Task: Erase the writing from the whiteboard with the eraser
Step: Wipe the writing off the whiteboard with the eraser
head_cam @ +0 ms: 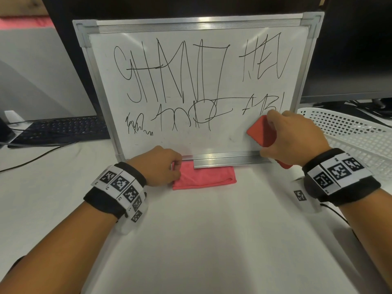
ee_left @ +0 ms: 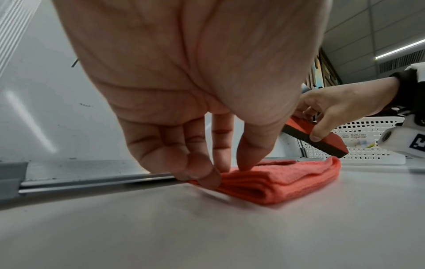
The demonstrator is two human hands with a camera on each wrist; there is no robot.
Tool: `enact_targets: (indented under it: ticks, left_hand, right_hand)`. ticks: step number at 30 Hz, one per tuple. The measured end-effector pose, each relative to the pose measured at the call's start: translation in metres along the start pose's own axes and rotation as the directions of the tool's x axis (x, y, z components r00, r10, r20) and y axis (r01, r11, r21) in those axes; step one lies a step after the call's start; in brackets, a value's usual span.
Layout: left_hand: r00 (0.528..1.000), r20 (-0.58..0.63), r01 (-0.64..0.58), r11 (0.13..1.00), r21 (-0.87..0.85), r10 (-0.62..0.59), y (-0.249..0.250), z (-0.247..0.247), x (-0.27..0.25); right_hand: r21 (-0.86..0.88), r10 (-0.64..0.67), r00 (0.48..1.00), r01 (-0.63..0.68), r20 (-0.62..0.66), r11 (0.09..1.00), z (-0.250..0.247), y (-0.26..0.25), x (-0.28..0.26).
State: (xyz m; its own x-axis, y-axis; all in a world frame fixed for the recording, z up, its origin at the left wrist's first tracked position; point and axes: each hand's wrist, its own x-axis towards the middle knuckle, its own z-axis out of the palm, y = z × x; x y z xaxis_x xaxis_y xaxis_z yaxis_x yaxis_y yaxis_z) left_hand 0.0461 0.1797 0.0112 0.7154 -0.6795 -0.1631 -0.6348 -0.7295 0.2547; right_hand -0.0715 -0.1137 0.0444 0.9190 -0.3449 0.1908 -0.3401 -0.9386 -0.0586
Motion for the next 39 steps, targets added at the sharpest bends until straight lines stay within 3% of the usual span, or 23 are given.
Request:
enact_targets:
  ticks: [2,6,12,17,23,28,34,39]
  left_hand:
    - [1.0,0.0,0.001,1.0,-0.002,-0.001,0.0,0.0,0.0]
    - [1.0,-0.002,-0.003,1.0,-0.003,0.003,0.001,-0.001,-0.001]
    - [0.999,-0.031,-0.021,1.0,-0.008,0.021,0.002,0.0,0.0]
    - [0.999,-0.037,-0.036,0.999,-0.003,0.036,0.001,0.0,0.0]
    - [0.998,-0.047,-0.033,0.999,-0.012,0.033,-0.002,0.002,0.003]
    - [0.998,-0.06,-0.024,0.999,-0.034,0.022,-0.004,0.002,0.002]
    - [0.998,-0.056,-0.031,0.999,-0.027,0.03,-0.005,0.002,0.003]
    - [0.998,-0.05,-0.03,0.999,-0.031,0.029,-0.004,0.002,0.003]
  right_hand:
    - [0.014,0.0,1.0,0.0,-0.006,1.0,0.0,-0.001,0.0]
    - [-0.038,0.041,0.994,-0.037,0.102,0.999,0.001,0.002,0.001]
    - [0.013,0.092,0.995,-0.093,0.029,0.996,-0.001,0.004,0.002]
    - [0.013,0.037,0.996,-0.038,0.081,0.999,0.004,0.0,0.001]
    - [0.013,0.14,0.989,-0.141,0.047,0.99,0.0,0.009,0.003]
    - [-0.012,0.128,0.986,-0.127,0.105,0.992,0.005,0.003,0.002]
    - [0.039,0.244,0.967,-0.247,0.073,0.968,0.003,0.011,0.005]
    - [-0.004,0.201,0.967,-0.203,0.157,0.979,0.008,0.009,0.006]
